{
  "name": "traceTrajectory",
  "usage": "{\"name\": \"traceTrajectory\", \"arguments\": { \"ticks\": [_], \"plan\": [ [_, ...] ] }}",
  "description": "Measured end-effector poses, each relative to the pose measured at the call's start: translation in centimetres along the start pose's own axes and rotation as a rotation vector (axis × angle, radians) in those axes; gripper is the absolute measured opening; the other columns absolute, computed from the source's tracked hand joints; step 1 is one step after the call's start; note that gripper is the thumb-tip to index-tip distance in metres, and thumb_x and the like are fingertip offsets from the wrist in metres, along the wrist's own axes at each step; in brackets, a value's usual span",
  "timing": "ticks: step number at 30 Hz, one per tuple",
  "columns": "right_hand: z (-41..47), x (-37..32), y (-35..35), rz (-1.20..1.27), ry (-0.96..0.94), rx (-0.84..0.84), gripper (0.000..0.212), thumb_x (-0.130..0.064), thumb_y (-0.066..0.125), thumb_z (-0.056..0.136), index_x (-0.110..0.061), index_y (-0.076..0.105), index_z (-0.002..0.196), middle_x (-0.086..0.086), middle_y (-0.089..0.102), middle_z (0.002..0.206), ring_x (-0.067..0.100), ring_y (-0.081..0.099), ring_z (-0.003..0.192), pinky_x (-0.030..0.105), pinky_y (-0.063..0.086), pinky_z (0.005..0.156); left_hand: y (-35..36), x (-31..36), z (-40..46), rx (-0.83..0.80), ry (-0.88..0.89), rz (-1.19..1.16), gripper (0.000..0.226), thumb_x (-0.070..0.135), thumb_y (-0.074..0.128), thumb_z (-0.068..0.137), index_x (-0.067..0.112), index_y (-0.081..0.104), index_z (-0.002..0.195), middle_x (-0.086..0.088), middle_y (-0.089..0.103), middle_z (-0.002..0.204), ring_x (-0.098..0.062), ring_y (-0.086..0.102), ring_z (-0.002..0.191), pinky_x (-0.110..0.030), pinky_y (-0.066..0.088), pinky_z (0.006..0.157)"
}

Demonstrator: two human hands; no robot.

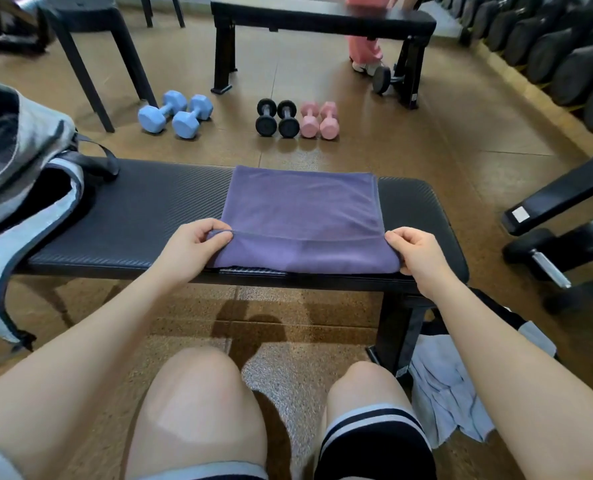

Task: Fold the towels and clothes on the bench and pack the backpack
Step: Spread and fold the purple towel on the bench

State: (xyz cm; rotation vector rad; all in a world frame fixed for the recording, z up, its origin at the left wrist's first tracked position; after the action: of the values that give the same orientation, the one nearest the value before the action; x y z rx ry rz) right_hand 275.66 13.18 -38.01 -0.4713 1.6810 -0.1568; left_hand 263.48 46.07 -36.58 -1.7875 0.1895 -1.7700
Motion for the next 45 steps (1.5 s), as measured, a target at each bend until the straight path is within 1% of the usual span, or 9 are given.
{"name": "traceTrajectory", "arguments": {
  "ticks": [6, 13, 19, 29, 31, 33, 36, 39, 45],
  "plan": [
    [-0.4, -0.6, 0.3, 0.185, 0.035, -0.23, 0.021, -0.009, 0.052, 0.093, -0.01, 0.063, 0.075, -0.009, 0.059, 0.053, 0.001, 0.05, 0.046, 0.013, 0.033, 0.038, -0.6, 1.5, -0.1, -0.114, -0.043, -0.244, 0.012, 0.017, 0.065, 0.081, 0.023, 0.069, 0.072, 0.012, 0.064, 0.065, 0.0, 0.054, 0.063, -0.011, 0.043, 0.059],
    [4.1, -2.7, -0.2, 0.229, -0.071, 0.062, 0.018, -0.008, 0.061, 0.088, -0.02, 0.065, 0.076, -0.008, 0.065, 0.067, 0.006, 0.059, 0.062, 0.02, 0.048, 0.058, -1.9, 0.7, 4.4, 0.089, -0.04, -0.093, 0.018, 0.015, 0.058, 0.089, 0.026, 0.064, 0.077, 0.02, 0.064, 0.071, 0.004, 0.053, 0.068, -0.023, 0.041, 0.07],
    [10.1, -2.9, 0.9, -0.025, -0.085, 0.26, 0.004, -0.012, 0.062, 0.087, -0.015, 0.065, 0.087, 0.002, 0.064, 0.082, 0.015, 0.058, 0.079, 0.034, 0.048, 0.08, -0.5, -0.4, 9.7, 0.163, -0.067, 0.096, 0.009, 0.016, 0.056, 0.089, 0.021, 0.062, 0.084, 0.007, 0.06, 0.078, -0.014, 0.052, 0.078, -0.026, 0.035, 0.071],
    [13.7, -3.5, 2.8, -0.486, -0.049, 0.333, 0.02, -0.018, 0.052, 0.092, -0.007, 0.062, 0.106, 0.012, 0.063, 0.11, 0.028, 0.055, 0.104, 0.026, 0.036, 0.08, 1.6, -1.5, 14.4, 0.106, -0.073, 0.498, 0.027, 0.018, 0.053, 0.089, 0.01, 0.055, 0.114, -0.015, 0.059, 0.116, -0.034, 0.051, 0.11, -0.039, 0.041, 0.088],
    [12.7, -4.1, 3.2, -0.732, -0.034, 0.365, 0.029, -0.024, 0.054, 0.092, -0.009, 0.055, 0.117, 0.014, 0.056, 0.12, 0.034, 0.051, 0.111, 0.037, 0.04, 0.087, 2.5, -0.5, 13.8, 0.099, 0.065, 0.667, 0.041, 0.018, 0.056, 0.085, 0.005, 0.05, 0.123, -0.019, 0.049, 0.127, -0.037, 0.044, 0.116, -0.045, 0.039, 0.092],
    [11.2, -6.0, 5.0, -0.932, -0.205, 0.403, 0.037, -0.024, 0.053, 0.091, -0.006, 0.051, 0.124, 0.016, 0.051, 0.128, 0.036, 0.046, 0.117, 0.044, 0.038, 0.094, 4.1, 1.4, 12.9, 0.102, 0.333, 0.708, 0.042, 0.02, 0.052, 0.082, -0.004, 0.054, 0.117, -0.026, 0.05, 0.127, -0.043, 0.047, 0.117, -0.049, 0.04, 0.094],
    [9.1, -7.8, 11.1, -0.915, -0.537, 0.113, 0.046, -0.026, 0.046, 0.092, -0.003, 0.048, 0.132, 0.018, 0.042, 0.143, 0.033, 0.034, 0.135, 0.044, 0.024, 0.111, 7.5, 2.0, 12.1, -0.125, 0.433, 0.728, 0.06, 0.034, 0.03, 0.084, -0.004, 0.05, 0.126, -0.025, 0.042, 0.139, -0.041, 0.037, 0.13, -0.049, 0.03, 0.106],
    [8.3, -5.8, 15.3, -1.017, -0.443, -0.204, 0.057, -0.039, 0.034, 0.099, -0.015, 0.019, 0.149, 0.004, 0.012, 0.158, 0.019, 0.008, 0.146, 0.037, 0.005, 0.116, 8.5, -0.6, 11.3, -0.272, 0.247, 0.801, 0.078, 0.056, 0.016, 0.086, 0.006, 0.019, 0.146, -0.012, 0.013, 0.155, -0.026, 0.011, 0.144, -0.04, 0.009, 0.115],
    [9.2, -3.0, 10.9, -1.145, -0.312, -0.154, 0.061, -0.053, 0.022, 0.096, -0.028, 0.006, 0.15, -0.001, 0.0, 0.159, 0.017, 0.001, 0.146, 0.041, 0.002, 0.118, 7.9, -1.7, 10.3, -0.344, 0.198, 0.879, 0.123, 0.094, -0.007, 0.046, 0.025, -0.001, 0.148, -0.007, -0.005, 0.157, -0.021, -0.005, 0.145, -0.041, 0.0, 0.116]
  ]
}}
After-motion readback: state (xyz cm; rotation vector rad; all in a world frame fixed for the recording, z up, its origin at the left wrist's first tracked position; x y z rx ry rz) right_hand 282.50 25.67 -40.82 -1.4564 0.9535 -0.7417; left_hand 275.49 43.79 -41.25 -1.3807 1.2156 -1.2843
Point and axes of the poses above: each hand's wrist, its own z-axis towards the middle knuckle, its own y-axis out of the palm, x = y × z, the point moved 6 cm from there along z, towards the middle knuckle
